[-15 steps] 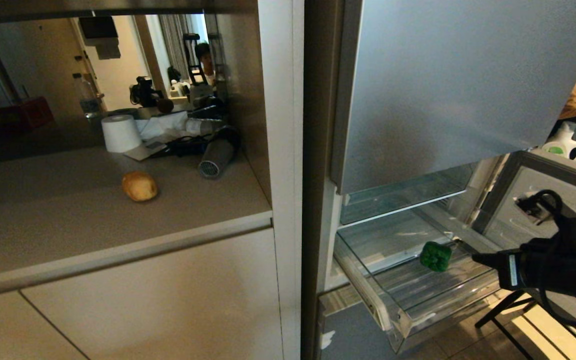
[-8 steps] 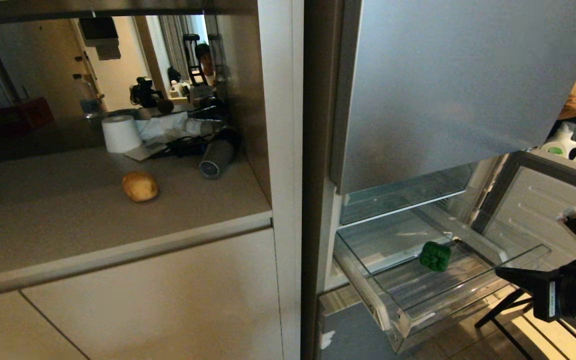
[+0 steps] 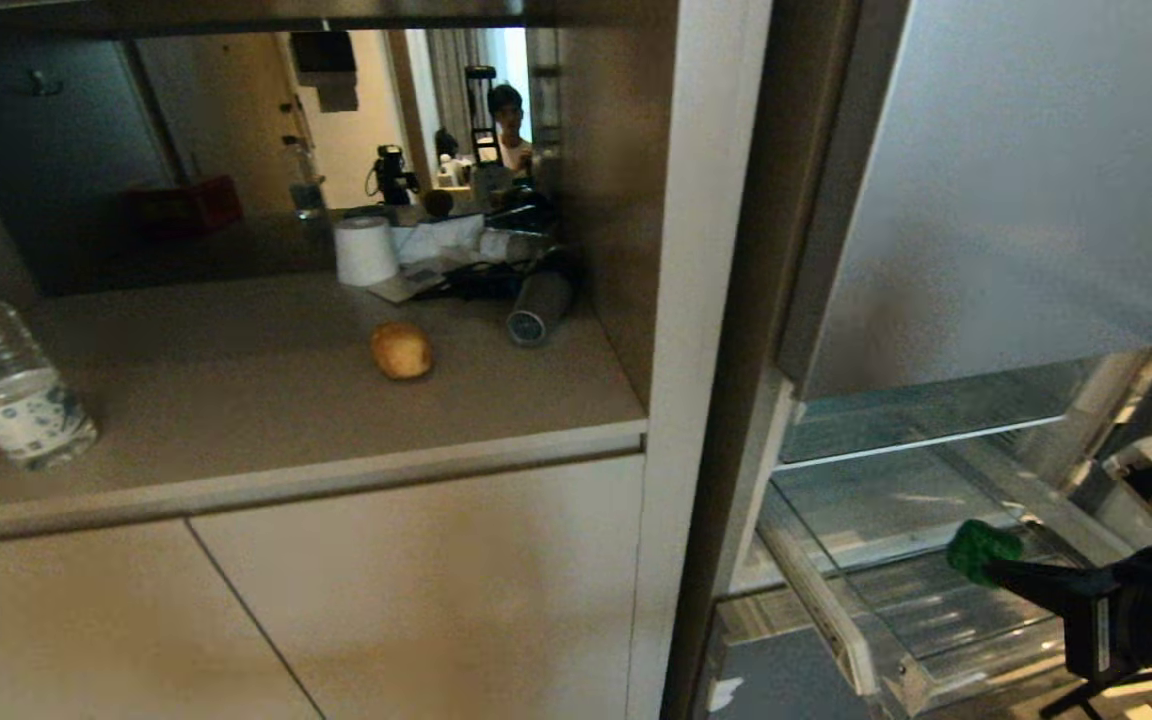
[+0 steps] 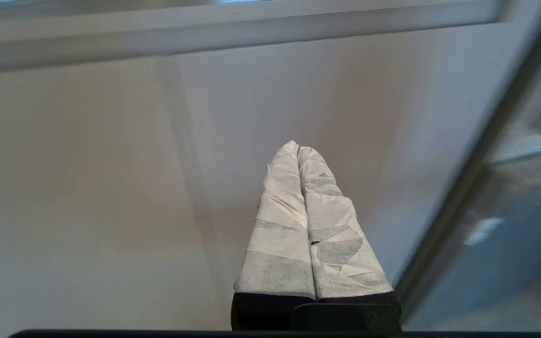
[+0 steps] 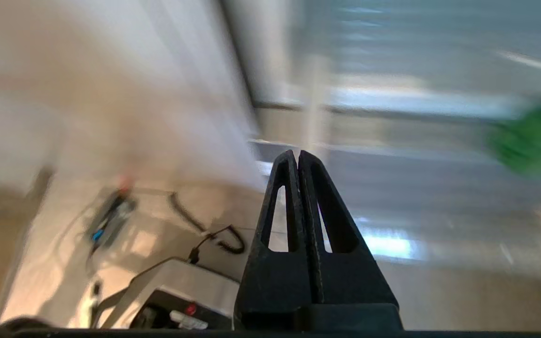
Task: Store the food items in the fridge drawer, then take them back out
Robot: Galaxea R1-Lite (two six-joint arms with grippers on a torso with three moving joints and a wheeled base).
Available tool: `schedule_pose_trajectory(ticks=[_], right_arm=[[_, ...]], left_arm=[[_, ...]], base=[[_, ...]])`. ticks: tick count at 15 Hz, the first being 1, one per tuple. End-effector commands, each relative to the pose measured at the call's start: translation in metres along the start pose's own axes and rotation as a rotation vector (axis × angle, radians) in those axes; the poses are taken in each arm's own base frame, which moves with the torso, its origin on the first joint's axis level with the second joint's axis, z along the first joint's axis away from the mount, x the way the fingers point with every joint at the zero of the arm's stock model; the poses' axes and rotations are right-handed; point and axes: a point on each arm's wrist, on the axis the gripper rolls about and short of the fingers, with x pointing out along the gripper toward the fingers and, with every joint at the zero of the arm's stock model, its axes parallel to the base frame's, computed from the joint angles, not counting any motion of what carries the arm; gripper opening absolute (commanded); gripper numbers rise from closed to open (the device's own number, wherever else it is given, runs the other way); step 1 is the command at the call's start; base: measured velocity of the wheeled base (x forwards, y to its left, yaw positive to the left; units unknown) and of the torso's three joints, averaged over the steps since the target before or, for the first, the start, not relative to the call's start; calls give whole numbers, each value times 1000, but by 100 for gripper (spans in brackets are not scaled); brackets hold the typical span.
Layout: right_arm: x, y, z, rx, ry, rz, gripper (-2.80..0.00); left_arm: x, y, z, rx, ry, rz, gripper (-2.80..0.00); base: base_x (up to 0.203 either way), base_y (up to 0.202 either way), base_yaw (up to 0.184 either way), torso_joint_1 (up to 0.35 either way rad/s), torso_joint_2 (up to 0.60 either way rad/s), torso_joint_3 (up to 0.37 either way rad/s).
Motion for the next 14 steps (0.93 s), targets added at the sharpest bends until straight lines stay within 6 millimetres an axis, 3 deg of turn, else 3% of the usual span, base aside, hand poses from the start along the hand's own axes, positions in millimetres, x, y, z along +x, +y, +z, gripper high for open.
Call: schedule_pose_trajectory(ticks=[1,10,12,14], right_arm=[[2,4,-5,-9,20,26,-280],[1,35,-23,-103,72,205,-280],[-1,44,-19,-133,57,262,-280],[-1,53,1,-148,-3,306,-280]], left_arm=[[1,0,-3,0,11,-1,-280],[1,0,-3,0,10,-1,-280],[1,0,-3,0,11,-1,-280],[1,0,-3,0,10,0,-280]], base=[[2,-9,168,2,2,6],[1,-9,175,2,3,3],[0,-9,169,-1,2,4],[-3,-6,101,5,4,3]])
